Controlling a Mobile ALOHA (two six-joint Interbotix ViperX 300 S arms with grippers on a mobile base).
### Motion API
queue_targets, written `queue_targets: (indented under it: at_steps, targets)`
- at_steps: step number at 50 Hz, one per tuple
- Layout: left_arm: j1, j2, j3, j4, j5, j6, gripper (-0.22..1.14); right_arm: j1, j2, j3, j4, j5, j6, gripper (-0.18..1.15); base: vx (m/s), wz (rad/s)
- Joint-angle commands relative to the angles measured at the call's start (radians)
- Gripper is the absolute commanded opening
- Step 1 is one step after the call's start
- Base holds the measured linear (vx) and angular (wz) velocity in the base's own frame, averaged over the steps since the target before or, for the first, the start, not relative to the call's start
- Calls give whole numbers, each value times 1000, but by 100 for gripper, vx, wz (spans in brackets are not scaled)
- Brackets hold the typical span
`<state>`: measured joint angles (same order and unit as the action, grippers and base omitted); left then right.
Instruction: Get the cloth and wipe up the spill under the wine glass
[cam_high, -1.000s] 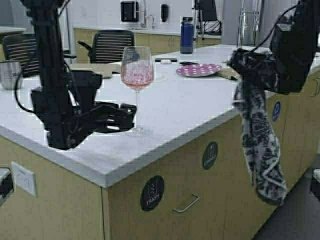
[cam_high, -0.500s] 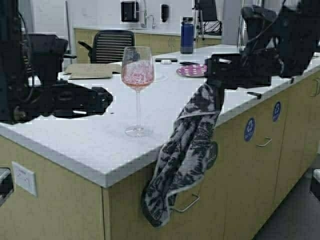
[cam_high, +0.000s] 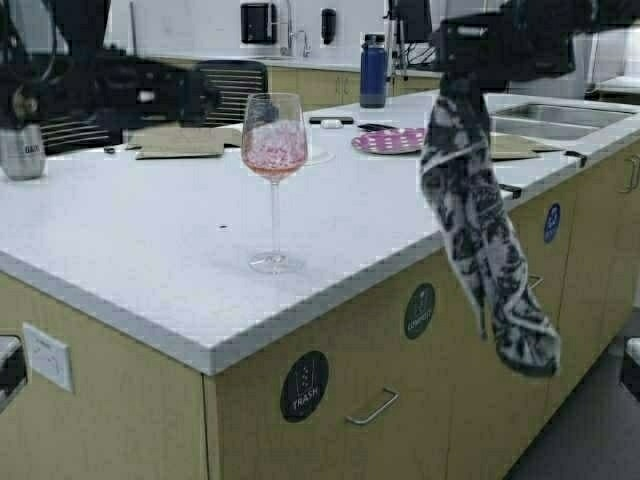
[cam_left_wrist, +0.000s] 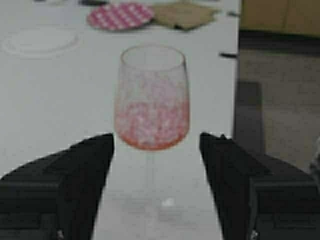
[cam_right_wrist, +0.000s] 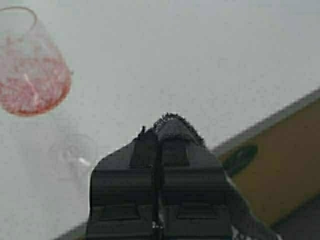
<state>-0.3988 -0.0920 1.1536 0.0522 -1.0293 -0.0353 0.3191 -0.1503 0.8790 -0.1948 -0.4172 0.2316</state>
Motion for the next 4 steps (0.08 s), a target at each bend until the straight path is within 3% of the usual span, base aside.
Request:
queue_targets:
  at_steps: [1,4]
  targets:
    - [-3,-160,-87,2,198,0,89,5,-77,-61,-20,52,-2,5,0,0]
    - [-3,-216,-124,3,279,5,89,6,-100,-80,-23,71,-2,5,0,0]
